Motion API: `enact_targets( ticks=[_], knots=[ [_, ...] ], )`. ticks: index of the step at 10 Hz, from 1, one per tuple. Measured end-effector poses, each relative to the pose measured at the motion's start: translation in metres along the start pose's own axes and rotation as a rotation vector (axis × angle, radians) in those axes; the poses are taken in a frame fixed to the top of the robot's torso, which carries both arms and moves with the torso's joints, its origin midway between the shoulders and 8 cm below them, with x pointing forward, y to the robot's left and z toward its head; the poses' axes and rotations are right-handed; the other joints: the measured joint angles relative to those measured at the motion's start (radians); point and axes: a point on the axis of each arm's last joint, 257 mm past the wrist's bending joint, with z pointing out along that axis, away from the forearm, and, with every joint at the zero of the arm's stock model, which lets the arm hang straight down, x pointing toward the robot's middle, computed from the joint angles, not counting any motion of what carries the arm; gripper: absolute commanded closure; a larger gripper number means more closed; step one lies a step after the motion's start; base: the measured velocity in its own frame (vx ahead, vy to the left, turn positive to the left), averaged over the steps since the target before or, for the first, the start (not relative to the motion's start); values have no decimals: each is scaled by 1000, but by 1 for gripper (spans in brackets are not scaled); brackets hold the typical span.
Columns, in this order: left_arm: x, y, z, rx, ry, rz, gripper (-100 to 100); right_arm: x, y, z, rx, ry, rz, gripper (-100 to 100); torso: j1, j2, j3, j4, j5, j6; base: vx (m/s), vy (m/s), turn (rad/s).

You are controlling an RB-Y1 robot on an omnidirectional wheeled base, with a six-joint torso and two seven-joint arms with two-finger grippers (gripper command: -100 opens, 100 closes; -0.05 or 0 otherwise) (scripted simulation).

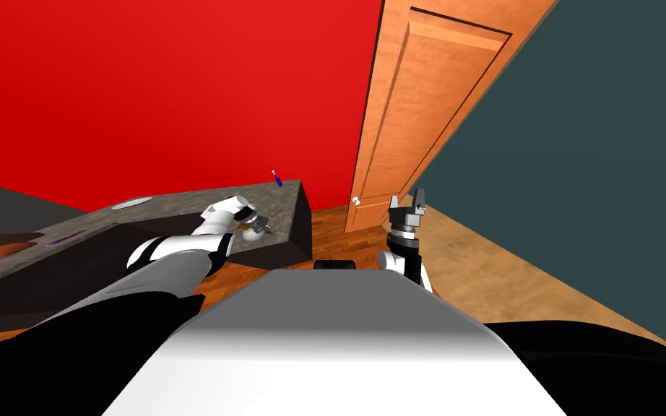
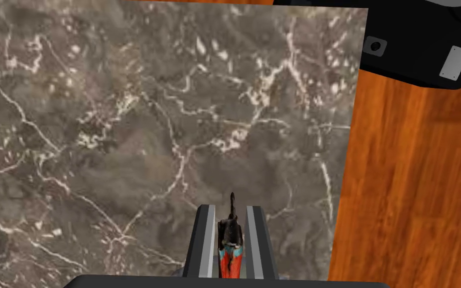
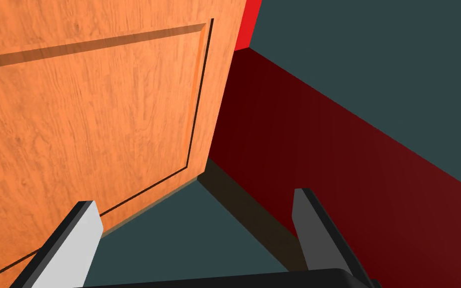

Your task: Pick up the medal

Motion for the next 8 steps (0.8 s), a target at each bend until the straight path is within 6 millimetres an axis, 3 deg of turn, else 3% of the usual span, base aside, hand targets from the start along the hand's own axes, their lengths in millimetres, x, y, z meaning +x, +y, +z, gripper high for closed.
enact_targets(
  ticks=[3, 4, 8],
  knots=[
    [20, -15, -2, 14, 2, -55, 100, 0, 0, 0, 0, 0, 0, 0, 10, 6, 4, 1, 2, -5, -158, 196, -215],
    [23, -18, -2, 18, 1, -75, 100, 0, 0, 0, 0, 0, 0, 0, 7, 6, 3, 1, 1, -7, -50, 39, 37],
    [36, -25, -1, 25, -5, -138, 100, 0, 0, 0, 0, 0, 0, 0, 2, 4, 3, 1, 0, -2, -121, 123, -219]
  ],
)
